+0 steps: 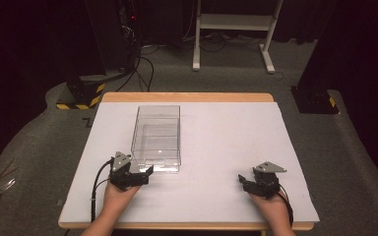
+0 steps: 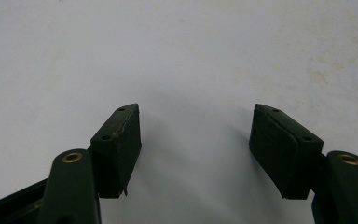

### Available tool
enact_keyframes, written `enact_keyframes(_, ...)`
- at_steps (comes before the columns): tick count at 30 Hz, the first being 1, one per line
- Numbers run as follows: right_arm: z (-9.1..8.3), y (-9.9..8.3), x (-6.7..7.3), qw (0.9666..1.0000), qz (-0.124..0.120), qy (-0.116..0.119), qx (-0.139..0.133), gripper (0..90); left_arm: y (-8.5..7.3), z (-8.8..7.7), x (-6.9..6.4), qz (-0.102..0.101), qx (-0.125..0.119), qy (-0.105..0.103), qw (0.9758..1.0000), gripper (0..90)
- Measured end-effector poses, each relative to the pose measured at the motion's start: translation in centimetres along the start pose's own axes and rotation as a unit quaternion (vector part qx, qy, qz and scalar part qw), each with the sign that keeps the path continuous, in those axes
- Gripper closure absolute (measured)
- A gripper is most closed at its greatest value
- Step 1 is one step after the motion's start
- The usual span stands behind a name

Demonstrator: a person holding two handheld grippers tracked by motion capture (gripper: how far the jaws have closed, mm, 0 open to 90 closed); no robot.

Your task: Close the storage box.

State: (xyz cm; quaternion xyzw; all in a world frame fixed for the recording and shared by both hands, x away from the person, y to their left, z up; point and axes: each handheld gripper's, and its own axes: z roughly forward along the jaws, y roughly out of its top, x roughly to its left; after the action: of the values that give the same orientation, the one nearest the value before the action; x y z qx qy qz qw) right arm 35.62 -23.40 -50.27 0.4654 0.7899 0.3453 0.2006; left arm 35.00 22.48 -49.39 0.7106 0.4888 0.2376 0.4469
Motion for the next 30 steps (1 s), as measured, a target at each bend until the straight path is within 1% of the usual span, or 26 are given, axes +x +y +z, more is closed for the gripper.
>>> enact_keyframes(1,0.0,0.0,0.0,1.0,0.0,0.0,0.0,33.7,0.1,0.1,0.1,0.002,-0.001,0.002,1.0,0.0)
enact_keyframes(4,0.0,0.0,0.0,1.0,0.001,0.0,0.0,33.7,0.3,0.5,0.4,-0.006,-0.002,0.008,0.9999,0.0)
enact_keyframes(8,0.0,0.0,0.0,1.0,0.001,0.001,0.0,33.6,0.5,1.0,0.7,-0.012,-0.005,0.008,0.9999,0.1)
enact_keyframes(12,0.0,0.0,0.0,1.0,0.002,0.001,0.0,33.6,0.5,1.6,1.0,-0.021,-0.003,0.011,0.9997,0.1)
enact_keyframes(14,0.0,0.0,0.0,1.0,0.002,0.001,0.0,33.6,0.5,1.8,1.0,-0.023,-0.002,0.011,0.9997,0.1)
enact_keyframes(18,0.0,0.0,0.0,1.0,0.002,0.001,0.0,33.6,1.0,2.2,1.1,-0.018,0.004,0.014,0.9997,0.4)
enact_keyframes(22,0.0,0.0,0.0,1.0,0.002,0.002,0.0,33.6,1.3,2.4,1.1,-0.016,0.007,0.017,0.9997,2.4)
enact_keyframes(24,0.0,0.0,0.0,1.0,0.002,0.002,0.0,33.6,1.4,2.5,1.2,-0.02,0.007,0.019,0.9996,5.1)
enact_keyframes(25,0.0,0.0,0.0,1.0,0.003,0.002,0.0,33.5,1.4,2.7,1.4,-0.029,0.007,0.02,0.9994,5.5)
enact_keyframes(26,0.0,0.0,0.0,1.0,0.003,0.002,0.0,33.5,1.3,2.7,1.5,-0.031,0.009,0.021,0.9993,5.9)
enact_keyframes(30,0.0,0.0,-0.1,1.0,0.003,0.003,0.0,33.5,1.3,2.8,1.5,-0.033,0.012,0.027,0.999,14.1)
